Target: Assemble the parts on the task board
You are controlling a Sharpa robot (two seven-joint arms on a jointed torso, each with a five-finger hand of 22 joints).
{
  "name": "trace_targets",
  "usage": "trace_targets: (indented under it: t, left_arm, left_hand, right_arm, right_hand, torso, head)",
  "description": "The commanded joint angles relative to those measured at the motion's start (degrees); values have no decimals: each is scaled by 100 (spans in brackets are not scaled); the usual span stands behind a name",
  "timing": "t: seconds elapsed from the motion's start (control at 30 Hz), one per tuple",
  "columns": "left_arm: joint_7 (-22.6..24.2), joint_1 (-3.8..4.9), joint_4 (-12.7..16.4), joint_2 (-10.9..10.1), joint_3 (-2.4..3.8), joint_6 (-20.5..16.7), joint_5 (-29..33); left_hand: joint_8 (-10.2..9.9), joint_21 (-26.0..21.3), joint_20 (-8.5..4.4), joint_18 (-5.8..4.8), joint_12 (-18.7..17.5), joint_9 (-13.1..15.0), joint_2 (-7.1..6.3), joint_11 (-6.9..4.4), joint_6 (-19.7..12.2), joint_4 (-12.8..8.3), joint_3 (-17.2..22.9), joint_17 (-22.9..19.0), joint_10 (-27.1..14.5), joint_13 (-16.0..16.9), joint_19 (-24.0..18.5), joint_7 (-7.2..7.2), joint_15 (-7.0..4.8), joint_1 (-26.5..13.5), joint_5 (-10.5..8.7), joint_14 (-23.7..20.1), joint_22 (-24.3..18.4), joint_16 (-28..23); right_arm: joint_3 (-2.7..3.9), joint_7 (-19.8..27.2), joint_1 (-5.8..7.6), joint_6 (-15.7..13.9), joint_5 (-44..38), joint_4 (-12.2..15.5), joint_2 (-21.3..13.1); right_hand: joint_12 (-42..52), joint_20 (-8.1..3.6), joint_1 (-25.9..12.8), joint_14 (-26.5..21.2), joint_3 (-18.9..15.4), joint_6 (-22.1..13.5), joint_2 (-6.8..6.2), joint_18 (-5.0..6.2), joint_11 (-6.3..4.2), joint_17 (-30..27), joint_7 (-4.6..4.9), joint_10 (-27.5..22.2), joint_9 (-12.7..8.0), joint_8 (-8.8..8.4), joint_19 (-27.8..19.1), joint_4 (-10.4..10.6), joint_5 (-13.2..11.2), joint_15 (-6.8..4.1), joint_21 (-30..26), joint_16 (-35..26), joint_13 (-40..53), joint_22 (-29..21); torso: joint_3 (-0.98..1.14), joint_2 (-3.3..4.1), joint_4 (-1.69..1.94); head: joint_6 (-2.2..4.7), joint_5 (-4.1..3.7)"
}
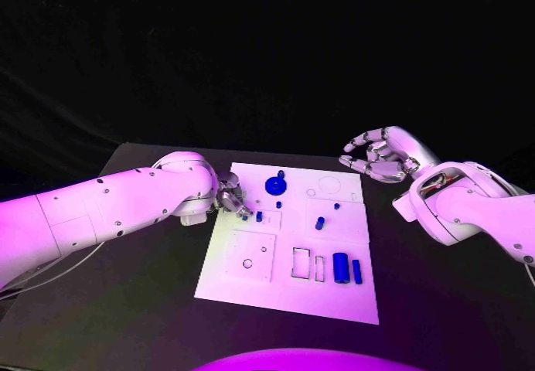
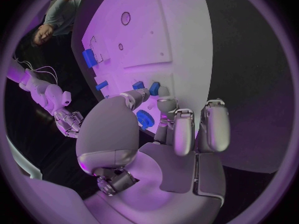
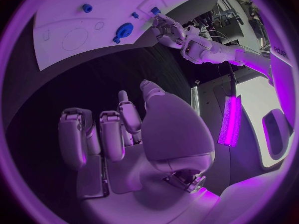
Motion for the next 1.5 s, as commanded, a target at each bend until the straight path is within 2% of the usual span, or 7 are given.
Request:
trace_targets:
  t: [0.03, 0.7, 1.1, 1.23, 1.27, 1.3, 1.5]
  left_arm:
    - [-54, -17, 17, -13, -4, -56, 45]
    - [161, -16, 107, -129, 18, -574, 491]
    - [845, -12, 177, -245, 66, -1635, 1016]
    - [1477, -11, 219, -235, 68, -2062, 979]
    - [1689, -11, 229, -228, 68, -2201, 958]
    - [1960, -11, 239, -214, 67, -2369, 912]
    - [2873, -11, 263, -112, 60, -2879, 288]
  left_hand:
    - [-21, -24, -7, -65, 21, -8, -8, -25, 21, 29, -82, 1132, -2, 12, 53, 20, -40, 19, -14, 489, 229, 39]
    - [-10, -49, -20, -57, 28, -12, 58, -6, 17, 291, -947, 1094, -20, 13, 36, 38, -27, -343, -53, 478, 205, 20]
    - [-374, -658, 155, 153, -976, -174, 515, 353, -919, 289, -2113, 258, -1265, -1353, -712, 434, 276, -94, -107, 181, -689, -494]
    - [-485, -1437, 331, 384, -1132, -283, 542, 585, -1380, 289, -2163, -822, -1910, -1468, -1719, 670, 489, 386, -61, -425, -1756, -1208]
    - [-488, -2404, 443, 595, -1365, -343, 582, 701, -1494, 239, -2011, -2202, -2394, -1621, -2953, 765, 616, 844, -12, -1507, -2901, -2244]
    - [-469, -2552, 490, 591, -1425, -370, 565, 724, -1490, 280, -1956, -2614, -2494, -1692, -3085, 790, 655, 1000, -9, -1905, -2968, -2576]
    - [-773, -2949, 646, 646, -1994, -887, 147, 822, -1326, 212, -1139, -3084, -2698, -2362, -3220, 842, 723, 2200, -32, -2405, -3165, -2753]
  right_arm:
    - [1, 98, -4, -130, -4, 5, -5]
    - [1, 130, -5, -176, 20, -13, -10]
    - [1, 92, -5, -173, 27, -16, -37]
    - [1, 82, -5, -159, 37, -19, -38]
    - [1, 80, -5, -157, 39, -19, -37]
    - [1, 78, -5, -155, 40, -20, -36]
    - [0, 70, -5, -135, 46, -24, -14]
  right_hand:
    - [-22, -46, -54, 338, 26, -2, -11, 110, -2, 429, -12, -50, -5, 24, 152, 8, 36, -32, -26, -34, 1, 1009]
    - [-30, -47, -68, 329, 25, -2, -15, 119, -1, 396, -13, -56, -6, 26, 131, 9, 43, -32, -59, -50, -8, 986]
    - [-37, -47, -72, 327, 25, -2, -16, 121, -1, 388, -13, -62, -6, 26, 127, 9, 45, -32, -65, -54, -17, 981]
    - [-34, -47, -75, 330, 26, -2, -16, 121, -2, 401, -13, -59, -7, 27, 128, 8, 48, -32, -65, -49, -13, 982]
    - [-35, -47, -74, 329, 27, -2, -15, 121, -2, 399, -13, -60, -7, 27, 128, 7, 49, -32, -65, -50, -14, 982]
    - [-38, -47, -73, 328, 28, -1, -14, 121, -2, 394, -14, -62, -7, 28, 127, 6, 51, -32, -65, -53, -17, 981]
    - [-80, -48, -56, 322, 50, -1, -8, 126, -5, 371, -16, -98, -8, 32, 114, -4, 70, -35, -88, -66, -62, 966]
  torso:
    - [-1, 4, -9]
    - [2, 3, -12]
    - [-2, 7, -6]
    - [1, 5, -5]
    - [0, 5, -6]
    - [-1, 5, -6]
    - [-12, 14, -19]
  head:
    - [4, 5]
    - [23, 14]
    - [62, -27]
    - [82, -34]
    - [85, -42]
    - [87, -50]
    - [92, -71]
